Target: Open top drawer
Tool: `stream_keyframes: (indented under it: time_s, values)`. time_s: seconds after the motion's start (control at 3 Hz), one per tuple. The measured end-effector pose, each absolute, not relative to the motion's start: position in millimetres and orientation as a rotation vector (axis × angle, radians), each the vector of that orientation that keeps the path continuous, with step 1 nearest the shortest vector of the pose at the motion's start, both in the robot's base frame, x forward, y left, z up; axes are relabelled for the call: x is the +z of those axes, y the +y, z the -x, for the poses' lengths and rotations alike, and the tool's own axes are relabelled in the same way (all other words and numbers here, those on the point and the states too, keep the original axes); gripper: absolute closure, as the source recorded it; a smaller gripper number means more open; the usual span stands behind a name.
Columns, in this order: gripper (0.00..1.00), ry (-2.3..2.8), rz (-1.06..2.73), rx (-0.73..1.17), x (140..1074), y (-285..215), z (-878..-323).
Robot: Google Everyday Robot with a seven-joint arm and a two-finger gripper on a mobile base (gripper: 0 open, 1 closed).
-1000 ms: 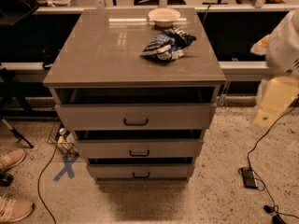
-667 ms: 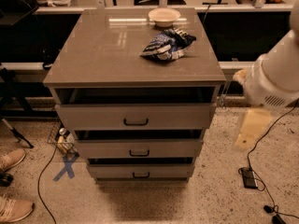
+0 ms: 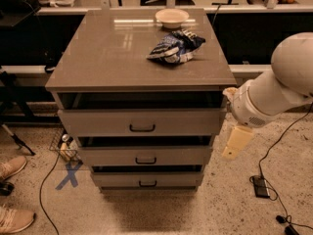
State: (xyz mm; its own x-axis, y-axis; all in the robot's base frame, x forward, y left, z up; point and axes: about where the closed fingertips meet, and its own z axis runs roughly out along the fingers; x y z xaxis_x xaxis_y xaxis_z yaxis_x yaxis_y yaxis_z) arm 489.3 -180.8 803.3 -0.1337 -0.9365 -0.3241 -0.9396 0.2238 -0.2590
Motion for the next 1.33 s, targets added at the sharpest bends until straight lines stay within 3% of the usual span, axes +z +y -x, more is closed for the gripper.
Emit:
stream_keyframes:
  time_s: [0.67, 1.33]
  values:
    - [0.00, 2.082, 1.758, -0.037, 789.2, -177.4, -495.4]
    - [0.00, 2.025, 1.874, -0.096, 710.3, -164.6, -552.1]
